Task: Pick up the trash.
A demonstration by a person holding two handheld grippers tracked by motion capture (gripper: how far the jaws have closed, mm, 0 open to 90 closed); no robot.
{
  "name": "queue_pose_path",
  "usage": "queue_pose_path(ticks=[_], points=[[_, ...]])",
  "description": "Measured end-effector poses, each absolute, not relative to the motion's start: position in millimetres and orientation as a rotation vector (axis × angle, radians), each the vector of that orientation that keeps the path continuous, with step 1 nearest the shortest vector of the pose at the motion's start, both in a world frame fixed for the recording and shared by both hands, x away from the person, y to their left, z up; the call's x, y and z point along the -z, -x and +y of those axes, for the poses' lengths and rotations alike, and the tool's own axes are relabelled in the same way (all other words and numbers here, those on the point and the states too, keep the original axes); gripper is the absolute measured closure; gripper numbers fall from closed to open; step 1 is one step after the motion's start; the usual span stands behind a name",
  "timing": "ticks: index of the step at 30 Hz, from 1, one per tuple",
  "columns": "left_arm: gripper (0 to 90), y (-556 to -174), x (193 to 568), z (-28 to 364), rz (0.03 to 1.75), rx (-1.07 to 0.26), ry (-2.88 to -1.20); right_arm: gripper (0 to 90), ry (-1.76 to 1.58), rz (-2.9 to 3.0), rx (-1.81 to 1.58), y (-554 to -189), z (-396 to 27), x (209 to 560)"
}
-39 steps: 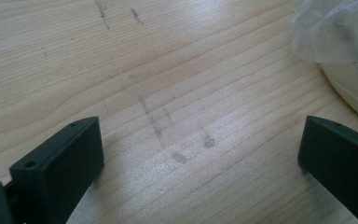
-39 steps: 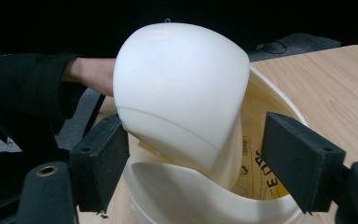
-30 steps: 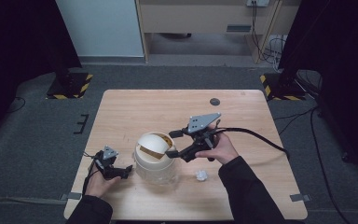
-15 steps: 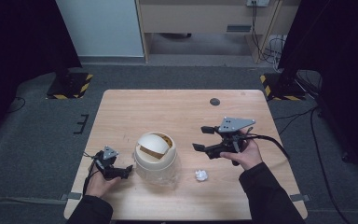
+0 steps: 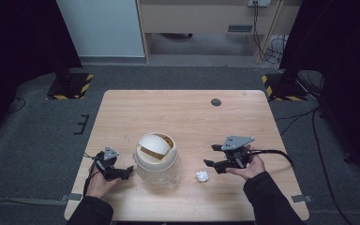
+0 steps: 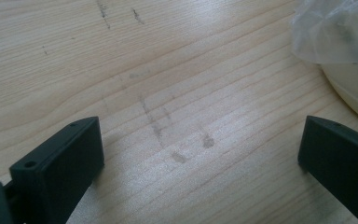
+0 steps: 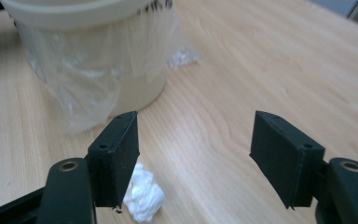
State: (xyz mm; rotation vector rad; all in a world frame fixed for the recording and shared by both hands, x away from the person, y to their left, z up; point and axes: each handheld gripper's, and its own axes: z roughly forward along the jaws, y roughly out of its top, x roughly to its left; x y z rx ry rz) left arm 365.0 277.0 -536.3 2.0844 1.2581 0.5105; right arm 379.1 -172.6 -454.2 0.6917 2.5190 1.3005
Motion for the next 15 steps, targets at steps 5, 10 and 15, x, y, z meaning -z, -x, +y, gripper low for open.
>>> queue_pose_path(ticks=[5,10,15], points=[[0.0,-365,536,277,1.258,-0.51,-2.084,34.1,-0.727,2.556,-1.234,-374,-172,472],[0.0,-365,536,277,1.259,-0.51,-2.084,35.3,-0.736,2.606,-1.215,-371,-166,483],[0.0,-365,536,277,1.259,-0.51,-2.084,37.0,-0.752,2.667,-1.215,-369,-158,492]])
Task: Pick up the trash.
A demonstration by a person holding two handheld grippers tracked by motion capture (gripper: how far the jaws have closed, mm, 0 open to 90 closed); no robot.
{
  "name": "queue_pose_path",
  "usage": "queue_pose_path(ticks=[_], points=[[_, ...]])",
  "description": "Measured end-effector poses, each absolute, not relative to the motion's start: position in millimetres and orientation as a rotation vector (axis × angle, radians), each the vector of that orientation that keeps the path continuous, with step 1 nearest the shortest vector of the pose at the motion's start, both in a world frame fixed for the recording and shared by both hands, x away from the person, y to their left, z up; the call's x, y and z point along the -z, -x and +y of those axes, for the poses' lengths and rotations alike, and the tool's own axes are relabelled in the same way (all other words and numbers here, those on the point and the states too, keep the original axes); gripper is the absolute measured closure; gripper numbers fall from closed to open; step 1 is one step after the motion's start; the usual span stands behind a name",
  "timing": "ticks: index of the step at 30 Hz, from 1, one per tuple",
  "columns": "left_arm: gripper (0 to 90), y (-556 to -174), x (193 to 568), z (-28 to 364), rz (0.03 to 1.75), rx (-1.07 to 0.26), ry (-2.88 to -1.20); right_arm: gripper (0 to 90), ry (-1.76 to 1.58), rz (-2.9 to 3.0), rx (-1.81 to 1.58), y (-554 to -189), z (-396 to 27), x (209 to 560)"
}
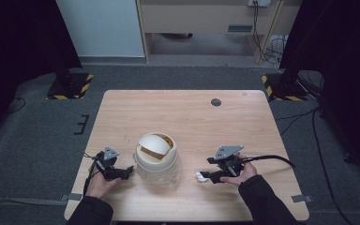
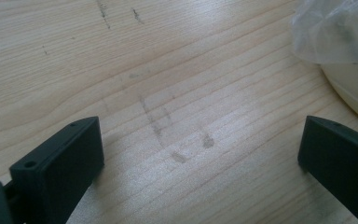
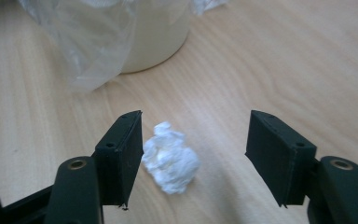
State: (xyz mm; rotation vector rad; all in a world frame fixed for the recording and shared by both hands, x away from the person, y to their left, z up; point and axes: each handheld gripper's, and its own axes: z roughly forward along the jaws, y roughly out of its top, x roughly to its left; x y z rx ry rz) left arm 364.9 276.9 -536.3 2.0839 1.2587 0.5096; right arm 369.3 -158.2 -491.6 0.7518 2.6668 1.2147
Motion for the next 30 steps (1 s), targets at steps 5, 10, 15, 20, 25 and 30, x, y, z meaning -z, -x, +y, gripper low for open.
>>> queue_pose_path(ticks=[5,10,15,20,25,30], points=[[0.0,-365,536,277,1.259,-0.51,-2.084,39.3,-0.735,2.732,-1.161,-369,-154,501],[0.0,-365,536,277,1.259,-0.51,-2.084,42.1,-0.707,2.787,-1.1,-369,-151,508],[0.0,-365,536,277,1.258,-0.509,-2.085,44.6,-0.696,2.826,-1.074,-367,-150,511],[0.0,-365,536,277,1.259,-0.51,-2.085,47.1,-0.688,2.843,-1.05,-367,-148,514],[0.0,-365,536,277,1.259,-0.51,-2.084,53.0,-0.68,2.841,-1.027,-369,-148,515],[0.0,-365,536,277,1.26,-0.511,-2.084,57.8,-0.679,2.854,-1.003,-369,-148,515]])
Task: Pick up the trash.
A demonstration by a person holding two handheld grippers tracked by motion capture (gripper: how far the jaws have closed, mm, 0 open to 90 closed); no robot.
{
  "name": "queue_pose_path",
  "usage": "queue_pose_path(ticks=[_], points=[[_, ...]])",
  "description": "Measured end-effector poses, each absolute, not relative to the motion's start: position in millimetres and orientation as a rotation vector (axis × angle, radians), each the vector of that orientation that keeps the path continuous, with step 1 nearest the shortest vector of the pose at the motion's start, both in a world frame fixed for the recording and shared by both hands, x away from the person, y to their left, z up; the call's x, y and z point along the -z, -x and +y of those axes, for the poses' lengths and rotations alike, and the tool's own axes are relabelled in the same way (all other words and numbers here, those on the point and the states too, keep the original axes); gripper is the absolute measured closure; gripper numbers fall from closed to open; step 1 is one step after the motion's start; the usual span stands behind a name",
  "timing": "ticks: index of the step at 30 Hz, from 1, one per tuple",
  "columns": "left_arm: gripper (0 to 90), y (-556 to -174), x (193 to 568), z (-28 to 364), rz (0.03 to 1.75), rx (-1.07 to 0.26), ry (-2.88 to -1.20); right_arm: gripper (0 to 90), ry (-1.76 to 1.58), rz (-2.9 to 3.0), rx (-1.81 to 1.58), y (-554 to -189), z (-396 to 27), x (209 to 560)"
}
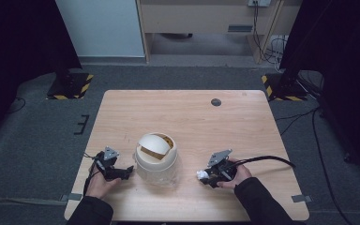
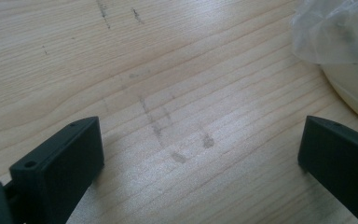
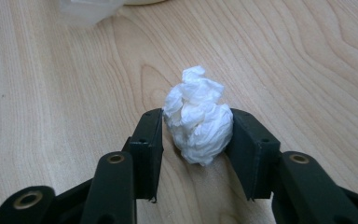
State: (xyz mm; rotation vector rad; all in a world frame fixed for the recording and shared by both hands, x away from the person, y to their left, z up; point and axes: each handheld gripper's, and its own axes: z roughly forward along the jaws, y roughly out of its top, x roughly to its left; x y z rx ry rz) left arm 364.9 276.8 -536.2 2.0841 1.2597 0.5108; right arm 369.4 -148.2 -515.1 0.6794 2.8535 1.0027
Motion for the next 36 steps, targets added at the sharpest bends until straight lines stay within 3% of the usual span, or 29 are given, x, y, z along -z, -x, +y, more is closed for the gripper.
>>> queue_pose_path(ticks=[9,36], points=[[0.0,-365,536,277,1.26,-0.51,-2.084,68.1,-0.688,2.848,-1.029,-371,-150,509],[0.0,-365,536,277,1.261,-0.51,-2.082,68.1,-0.729,2.647,-1.262,-379,-172,469]])
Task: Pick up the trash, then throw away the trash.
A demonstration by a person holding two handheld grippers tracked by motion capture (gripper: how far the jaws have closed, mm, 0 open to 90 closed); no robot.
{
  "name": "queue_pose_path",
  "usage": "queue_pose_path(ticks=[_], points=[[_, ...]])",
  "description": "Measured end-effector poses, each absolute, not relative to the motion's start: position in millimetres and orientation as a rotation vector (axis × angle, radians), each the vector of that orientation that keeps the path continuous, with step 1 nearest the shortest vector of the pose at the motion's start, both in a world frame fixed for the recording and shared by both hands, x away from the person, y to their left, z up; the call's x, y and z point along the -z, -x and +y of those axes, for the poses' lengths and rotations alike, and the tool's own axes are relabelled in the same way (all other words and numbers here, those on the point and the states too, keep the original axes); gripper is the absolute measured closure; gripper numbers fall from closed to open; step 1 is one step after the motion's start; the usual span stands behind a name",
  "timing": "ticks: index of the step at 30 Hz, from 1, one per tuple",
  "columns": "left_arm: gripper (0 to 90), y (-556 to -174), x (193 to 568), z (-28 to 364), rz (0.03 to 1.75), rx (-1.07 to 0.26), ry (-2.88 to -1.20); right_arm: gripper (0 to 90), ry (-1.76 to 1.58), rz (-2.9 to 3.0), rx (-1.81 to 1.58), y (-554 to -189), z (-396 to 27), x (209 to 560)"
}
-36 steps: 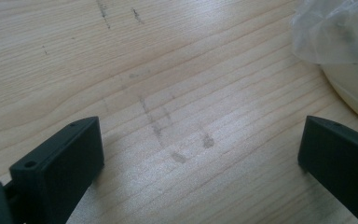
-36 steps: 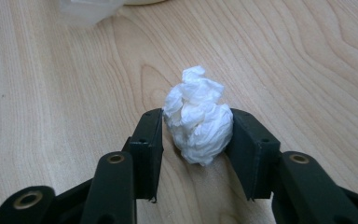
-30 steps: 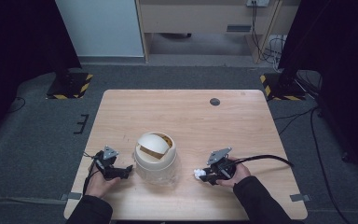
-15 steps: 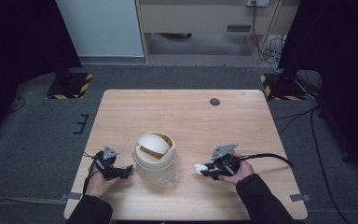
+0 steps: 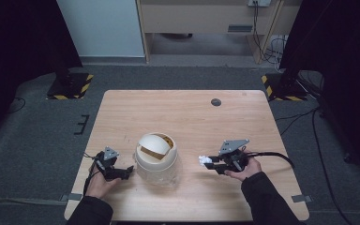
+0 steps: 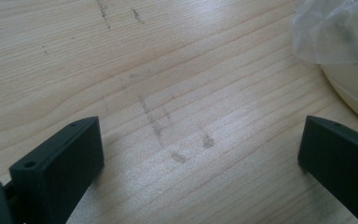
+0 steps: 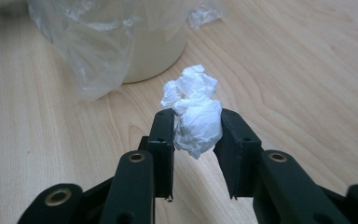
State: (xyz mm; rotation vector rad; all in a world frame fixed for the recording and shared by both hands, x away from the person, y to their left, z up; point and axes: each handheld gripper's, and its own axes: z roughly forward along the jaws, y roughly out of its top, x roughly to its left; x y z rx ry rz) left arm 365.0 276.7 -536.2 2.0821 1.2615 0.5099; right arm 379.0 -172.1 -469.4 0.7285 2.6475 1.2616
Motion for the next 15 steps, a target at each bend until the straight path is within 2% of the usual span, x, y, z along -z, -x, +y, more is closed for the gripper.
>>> queue_pose_path(ticks=[15], points=[[0.0,-365,536,277,1.263,-0.511,-2.082,67.7,-0.769,2.509,-1.388,-384,-189,446]])
